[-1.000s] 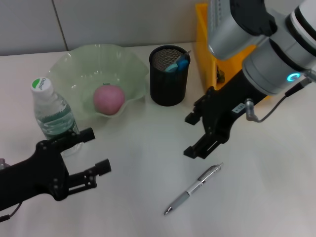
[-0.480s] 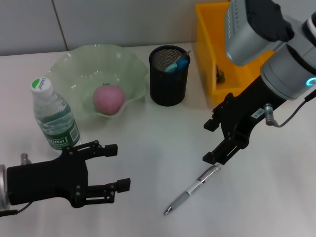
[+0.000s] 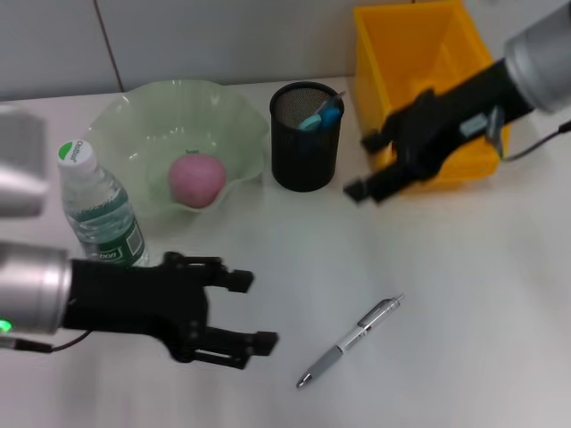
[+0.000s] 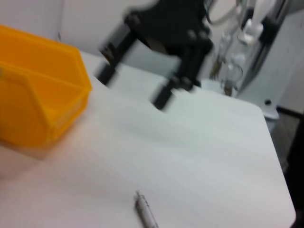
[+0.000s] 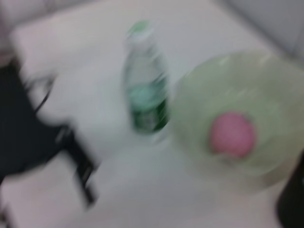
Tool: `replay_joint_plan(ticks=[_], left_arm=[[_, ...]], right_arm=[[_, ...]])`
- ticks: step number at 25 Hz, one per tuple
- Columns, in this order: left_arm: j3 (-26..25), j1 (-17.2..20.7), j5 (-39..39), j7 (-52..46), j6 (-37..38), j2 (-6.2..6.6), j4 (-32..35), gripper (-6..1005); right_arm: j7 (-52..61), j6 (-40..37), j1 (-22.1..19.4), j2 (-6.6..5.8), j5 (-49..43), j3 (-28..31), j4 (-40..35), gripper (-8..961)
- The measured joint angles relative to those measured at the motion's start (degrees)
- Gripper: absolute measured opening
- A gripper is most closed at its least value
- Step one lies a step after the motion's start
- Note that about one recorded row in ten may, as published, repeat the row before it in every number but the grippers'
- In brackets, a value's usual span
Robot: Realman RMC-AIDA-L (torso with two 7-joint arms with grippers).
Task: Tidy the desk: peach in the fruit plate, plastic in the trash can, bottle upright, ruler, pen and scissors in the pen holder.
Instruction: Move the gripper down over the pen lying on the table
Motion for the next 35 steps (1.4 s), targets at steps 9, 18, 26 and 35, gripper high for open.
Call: replay_joint_plan(ticks=[9,18,26,35], left_arm=[[11.9,-12.7,12.5,-24.7,-1.0,-0.28,3.0,843],[16.8,-22.1,16.3,-36.4,-4.6,-0.73,-4.0,842],[21.0,-26.2,17.5,-41.4,-8.5,-0.79,-8.3,842],[29.6,-28.5,17.4,-47.1,-14.3,-0.79,-11.1,843]], right_arm=[[2.9,3.1,-1.8,-0.30,7.2,10.0,0.2,798],[3.0,2.9,-2.6,-1.43,8.4,15.7,-0.1,798],[2.7,3.4,-4.9,-2.55,15.1,17.4,0.3,798],[1.7,3.6,-4.9,-2.73,15.8,17.2,0.2,798]])
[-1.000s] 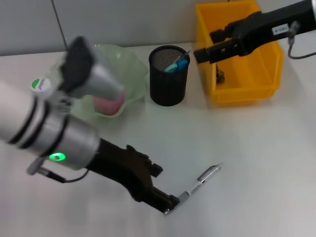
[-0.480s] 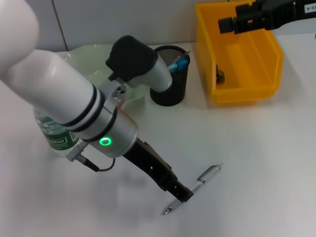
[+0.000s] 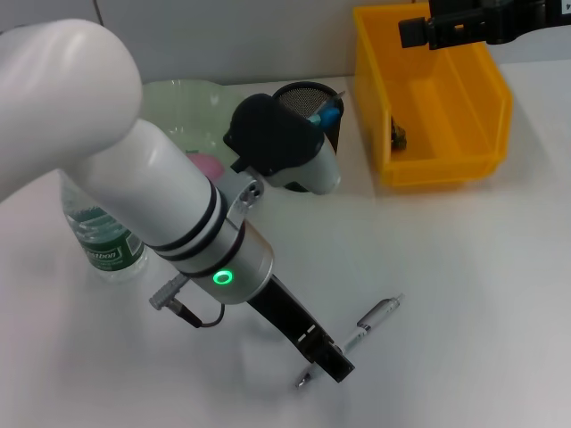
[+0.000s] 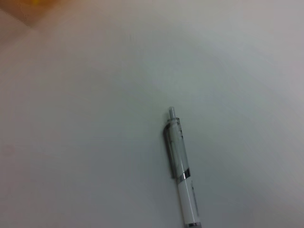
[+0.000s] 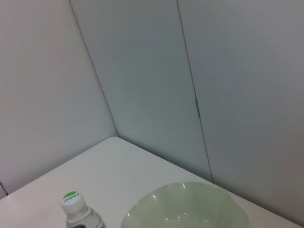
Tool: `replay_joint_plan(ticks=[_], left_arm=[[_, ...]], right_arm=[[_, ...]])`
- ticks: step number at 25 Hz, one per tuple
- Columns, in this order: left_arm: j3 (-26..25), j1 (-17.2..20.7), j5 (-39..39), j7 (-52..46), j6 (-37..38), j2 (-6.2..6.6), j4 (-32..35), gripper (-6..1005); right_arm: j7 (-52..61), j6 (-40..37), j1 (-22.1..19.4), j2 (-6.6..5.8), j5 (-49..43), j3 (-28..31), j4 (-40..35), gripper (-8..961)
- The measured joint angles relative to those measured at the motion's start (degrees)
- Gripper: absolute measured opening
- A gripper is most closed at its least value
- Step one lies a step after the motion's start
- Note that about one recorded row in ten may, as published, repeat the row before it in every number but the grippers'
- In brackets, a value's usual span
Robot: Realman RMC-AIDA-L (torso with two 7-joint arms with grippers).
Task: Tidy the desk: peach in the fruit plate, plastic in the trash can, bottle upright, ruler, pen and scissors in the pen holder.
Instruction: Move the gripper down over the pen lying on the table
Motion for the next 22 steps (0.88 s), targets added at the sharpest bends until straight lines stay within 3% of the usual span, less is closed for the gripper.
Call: replay_joint_plan(ticks=[22], left_arm=[[7.5,0.2,0.1,0.0,-4.3,0.00,0.8,822]], right_arm=[[-0.8,1.9,0.3,0.01,-0.4,-0.3,0.4,796]])
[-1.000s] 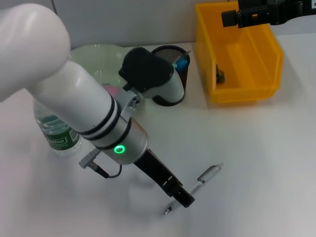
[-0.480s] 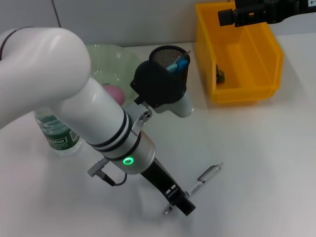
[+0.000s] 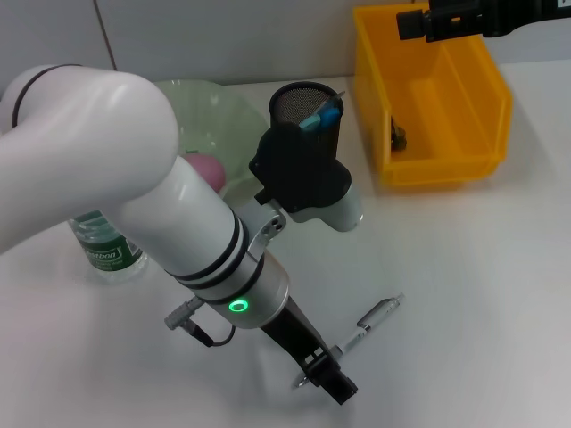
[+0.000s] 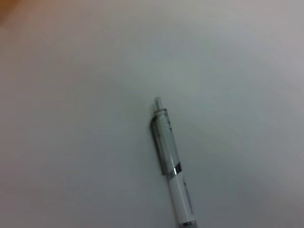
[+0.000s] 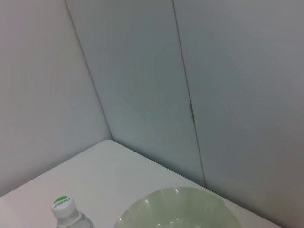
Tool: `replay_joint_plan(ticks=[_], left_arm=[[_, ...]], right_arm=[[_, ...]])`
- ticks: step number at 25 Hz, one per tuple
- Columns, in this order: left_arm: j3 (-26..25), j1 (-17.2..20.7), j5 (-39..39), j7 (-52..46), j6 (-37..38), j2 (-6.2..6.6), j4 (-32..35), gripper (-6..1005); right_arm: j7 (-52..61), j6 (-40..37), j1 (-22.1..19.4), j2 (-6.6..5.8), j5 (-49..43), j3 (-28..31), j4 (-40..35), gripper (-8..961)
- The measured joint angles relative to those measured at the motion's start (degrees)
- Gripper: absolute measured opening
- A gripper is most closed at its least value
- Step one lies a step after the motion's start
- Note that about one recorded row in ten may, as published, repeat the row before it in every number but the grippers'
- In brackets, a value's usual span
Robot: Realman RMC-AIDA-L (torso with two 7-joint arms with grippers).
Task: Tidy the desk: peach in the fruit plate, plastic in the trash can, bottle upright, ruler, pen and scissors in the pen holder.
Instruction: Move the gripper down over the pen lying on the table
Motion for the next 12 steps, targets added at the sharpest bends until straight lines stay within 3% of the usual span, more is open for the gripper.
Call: replay_joint_plan(ticks=[10,12], left_arm=[[1.3,0.2,0.1,0.1,-0.9,0.00,0.2,794],[1.5,0.4,0.2,0.1,-1.3,0.00,0.3,732]], right_arm=[[-0.1,0.3,0.0,-0.05,-0.1,-0.2,0.3,795],[-0.1,0.3,0.0,-0.05,-0.1,-0.2,0.3,795]])
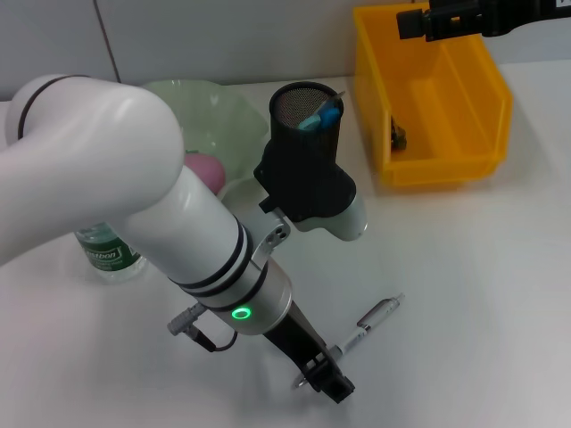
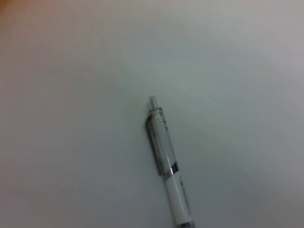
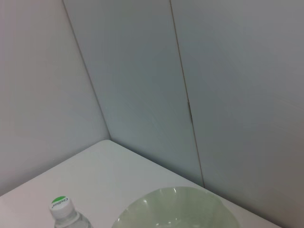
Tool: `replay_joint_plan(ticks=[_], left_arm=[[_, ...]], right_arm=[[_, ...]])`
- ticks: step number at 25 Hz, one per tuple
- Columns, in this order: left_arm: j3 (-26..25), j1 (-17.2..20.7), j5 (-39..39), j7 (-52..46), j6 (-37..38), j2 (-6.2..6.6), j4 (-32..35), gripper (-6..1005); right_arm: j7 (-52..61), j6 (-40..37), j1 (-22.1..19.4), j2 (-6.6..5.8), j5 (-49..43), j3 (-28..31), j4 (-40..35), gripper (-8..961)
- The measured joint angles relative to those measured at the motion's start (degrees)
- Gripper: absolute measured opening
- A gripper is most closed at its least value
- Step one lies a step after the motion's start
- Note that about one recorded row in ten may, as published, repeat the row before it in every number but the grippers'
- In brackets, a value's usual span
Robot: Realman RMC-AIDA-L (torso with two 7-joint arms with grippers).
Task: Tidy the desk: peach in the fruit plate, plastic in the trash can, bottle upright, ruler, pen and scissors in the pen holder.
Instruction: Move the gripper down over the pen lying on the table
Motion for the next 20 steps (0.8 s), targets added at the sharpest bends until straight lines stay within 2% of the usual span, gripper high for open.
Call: replay_joint_plan(ticks=[3,11,16,20], left_arm=[[0.3,0.1,0.1,0.0,-0.5,0.00,-0.3,639],[1.0,0.2,0.1,0.0,-1.1,0.00,-0.1,618],[1.5,0.2,0.1,0.0,-1.8,0.00,-0.4,530],[1.7,0.2,0.1,0.0,-1.9,0.00,-0.5,508]], right_arm=[[0.0,0.0,-0.1,-0.03,0.0,0.0,0.0,795],[0.0,-0.1,-0.1,-0.04,0.0,0.0,0.0,794],[0.0,-0.1,-0.2,-0.04,0.0,0.0,0.0,794],[-0.1,-0.1,-0.2,-0.04,0.0,0.0,0.0,794]])
